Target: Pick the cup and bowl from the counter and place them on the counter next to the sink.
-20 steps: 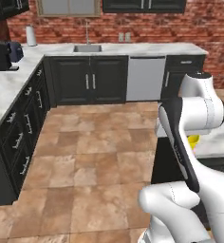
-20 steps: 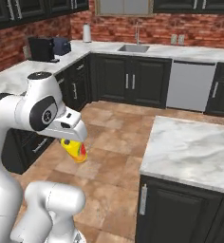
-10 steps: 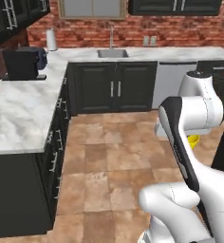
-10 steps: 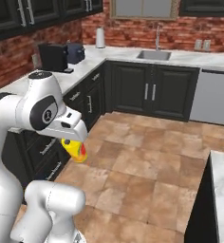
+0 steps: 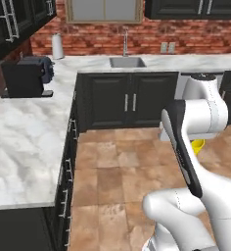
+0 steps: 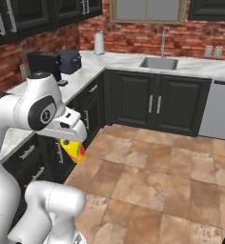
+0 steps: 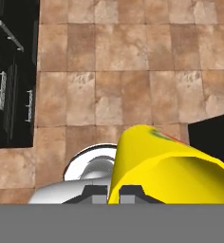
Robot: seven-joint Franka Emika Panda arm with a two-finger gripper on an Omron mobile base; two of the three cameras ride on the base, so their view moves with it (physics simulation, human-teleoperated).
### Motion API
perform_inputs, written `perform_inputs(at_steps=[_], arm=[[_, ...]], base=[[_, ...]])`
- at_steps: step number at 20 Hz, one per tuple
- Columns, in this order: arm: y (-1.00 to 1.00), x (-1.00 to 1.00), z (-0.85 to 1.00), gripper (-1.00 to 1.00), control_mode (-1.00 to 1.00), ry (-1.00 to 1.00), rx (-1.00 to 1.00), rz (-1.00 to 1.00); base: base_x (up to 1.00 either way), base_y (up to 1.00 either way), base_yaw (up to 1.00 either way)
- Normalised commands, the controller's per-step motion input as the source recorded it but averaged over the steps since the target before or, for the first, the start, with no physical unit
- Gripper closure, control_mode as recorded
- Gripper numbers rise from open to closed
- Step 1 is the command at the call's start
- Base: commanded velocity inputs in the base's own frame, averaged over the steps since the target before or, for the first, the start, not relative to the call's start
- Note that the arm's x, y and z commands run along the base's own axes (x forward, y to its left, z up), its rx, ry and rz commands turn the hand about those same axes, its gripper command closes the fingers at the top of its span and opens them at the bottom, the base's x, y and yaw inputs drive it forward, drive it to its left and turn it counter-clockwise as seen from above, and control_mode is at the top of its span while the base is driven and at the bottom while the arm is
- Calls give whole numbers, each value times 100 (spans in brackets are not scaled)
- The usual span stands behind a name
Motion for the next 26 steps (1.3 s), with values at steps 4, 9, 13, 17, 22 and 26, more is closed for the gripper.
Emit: perform_inputs(at_steps=[4,9,13,17,22,26], arm=[[0,0,0,100,100,0,0,0],[0,0,0,100,100,0,0,0],[0,0,0,100,100,0,0,0],[0,0,0,100,100,0,0,0],[0,0,0,100,100,0,0,0],[0,0,0,100,100,0,0,0]], base=[[100,-48,0],[100,-13,0],[100,0,2],[100,0,2],[100,15,2],[100,44,2]])
